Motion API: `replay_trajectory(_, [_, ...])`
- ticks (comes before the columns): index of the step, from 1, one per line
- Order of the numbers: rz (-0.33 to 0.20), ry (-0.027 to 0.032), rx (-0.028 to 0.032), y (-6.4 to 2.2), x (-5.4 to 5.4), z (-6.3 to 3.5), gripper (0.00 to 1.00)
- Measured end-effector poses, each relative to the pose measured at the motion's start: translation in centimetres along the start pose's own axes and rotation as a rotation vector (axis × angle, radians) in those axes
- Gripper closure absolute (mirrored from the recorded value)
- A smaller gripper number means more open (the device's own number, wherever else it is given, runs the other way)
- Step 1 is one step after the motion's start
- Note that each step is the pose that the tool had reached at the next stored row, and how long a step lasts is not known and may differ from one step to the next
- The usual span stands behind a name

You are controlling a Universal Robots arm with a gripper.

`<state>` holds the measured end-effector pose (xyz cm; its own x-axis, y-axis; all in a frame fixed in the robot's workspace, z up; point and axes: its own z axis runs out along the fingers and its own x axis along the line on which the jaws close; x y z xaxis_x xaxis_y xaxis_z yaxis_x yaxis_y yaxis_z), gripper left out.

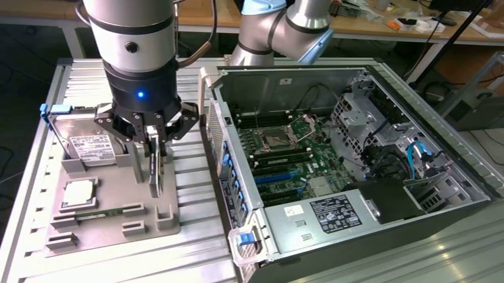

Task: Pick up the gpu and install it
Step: 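Pick up the gpu and move the gpu toward the slot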

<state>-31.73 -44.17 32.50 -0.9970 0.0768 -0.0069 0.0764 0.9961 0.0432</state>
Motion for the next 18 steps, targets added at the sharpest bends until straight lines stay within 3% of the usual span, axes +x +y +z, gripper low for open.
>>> replay_trajectory(18, [0.002,0.0004,0.0001,0.03,-0.01,-0.67,0.73])
